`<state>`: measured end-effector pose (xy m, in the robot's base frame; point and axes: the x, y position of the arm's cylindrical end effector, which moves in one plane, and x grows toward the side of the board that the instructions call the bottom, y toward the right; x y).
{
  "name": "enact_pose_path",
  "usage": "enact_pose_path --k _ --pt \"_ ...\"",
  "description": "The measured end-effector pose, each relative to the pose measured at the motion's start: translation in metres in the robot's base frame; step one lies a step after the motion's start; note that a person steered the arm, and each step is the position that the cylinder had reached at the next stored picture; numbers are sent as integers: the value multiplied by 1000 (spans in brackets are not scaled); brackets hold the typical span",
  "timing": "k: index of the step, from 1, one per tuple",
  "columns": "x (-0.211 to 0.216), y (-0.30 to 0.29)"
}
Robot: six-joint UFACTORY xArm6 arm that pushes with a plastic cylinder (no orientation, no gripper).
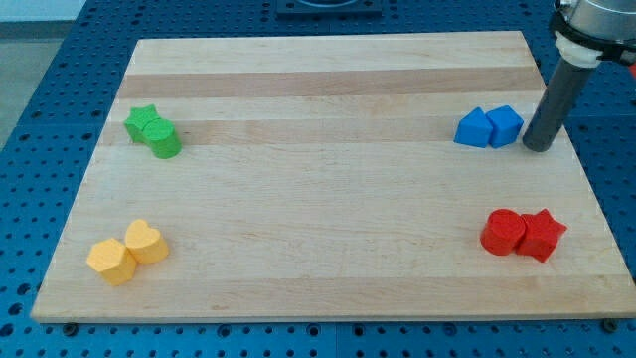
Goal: Place the blue blocks at the center of the board
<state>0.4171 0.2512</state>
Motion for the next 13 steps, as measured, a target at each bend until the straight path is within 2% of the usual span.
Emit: enact_pose_path --k 1,2,6,13 --pt "-19 0" --pt "-57 0" --pt "-27 0" --pt "-24 -13"
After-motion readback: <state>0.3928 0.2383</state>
